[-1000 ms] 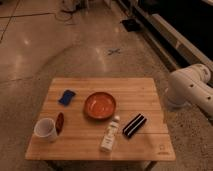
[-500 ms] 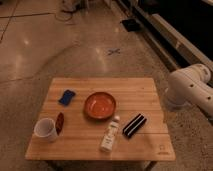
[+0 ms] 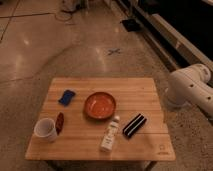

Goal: Move the arm in a circular motion

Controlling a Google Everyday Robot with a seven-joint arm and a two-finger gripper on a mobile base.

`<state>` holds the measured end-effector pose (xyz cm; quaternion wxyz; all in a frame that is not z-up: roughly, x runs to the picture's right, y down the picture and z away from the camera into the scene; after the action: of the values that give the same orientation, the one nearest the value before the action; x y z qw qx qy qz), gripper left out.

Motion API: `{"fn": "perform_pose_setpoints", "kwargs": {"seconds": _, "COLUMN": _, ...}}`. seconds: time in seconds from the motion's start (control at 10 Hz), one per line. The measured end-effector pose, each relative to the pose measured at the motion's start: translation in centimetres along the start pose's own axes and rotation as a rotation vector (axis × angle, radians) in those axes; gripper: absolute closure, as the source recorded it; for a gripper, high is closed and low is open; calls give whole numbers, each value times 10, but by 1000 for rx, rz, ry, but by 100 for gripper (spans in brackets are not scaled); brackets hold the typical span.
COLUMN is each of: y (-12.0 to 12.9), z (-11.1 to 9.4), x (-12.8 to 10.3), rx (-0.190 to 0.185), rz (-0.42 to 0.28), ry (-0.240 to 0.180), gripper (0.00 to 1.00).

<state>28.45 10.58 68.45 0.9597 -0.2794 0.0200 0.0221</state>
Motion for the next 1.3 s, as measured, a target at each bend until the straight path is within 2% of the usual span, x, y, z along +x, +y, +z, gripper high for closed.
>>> {"fn": "perform_pose_setpoints", "kwargs": {"seconds": 0.2, "y": -4, "z": 2, "x": -2, "rx": -5, "rz": -2, "ry": -5, "gripper": 35}}
{"fn": "perform_pose_setpoints", "kwargs": {"seconds": 0.3, "y": -12, "z": 6, "x": -11, "rx": -13, "rz": -17, "ry": -18, "gripper": 35}}
{"fn": "perform_pose_setpoints", "kwargs": {"seconds": 0.6, "y": -48, "z": 12, "x": -66, "rx": -21, "rz": -109, "ry": -58, "gripper": 35}}
{"fn": "perform_pose_setpoints", "kwargs": {"seconds": 0.8, "y": -72, "z": 5, "x": -121, "rx": -2, "rz": -205, "ry": -88, "gripper": 35}}
{"fn": "perform_pose_setpoints", "kwargs": {"seconds": 0.9, "y": -75, "z": 0, "x": -142, "rx": 2, "rz": -249, "ry": -97, "gripper": 35}}
{"fn": "perform_pose_setpoints", "kwargs": {"seconds": 1.1, "y": -68, "z": -14, "x": -199, "rx": 16, "rz": -379, "ry": -117, "gripper": 35}}
{"fn": "perform_pose_setpoints", "kwargs": {"seconds": 1.3, "y": -49, "z": -24, "x": -241, "rx": 25, "rz": -493, "ry": -130, "gripper": 35}}
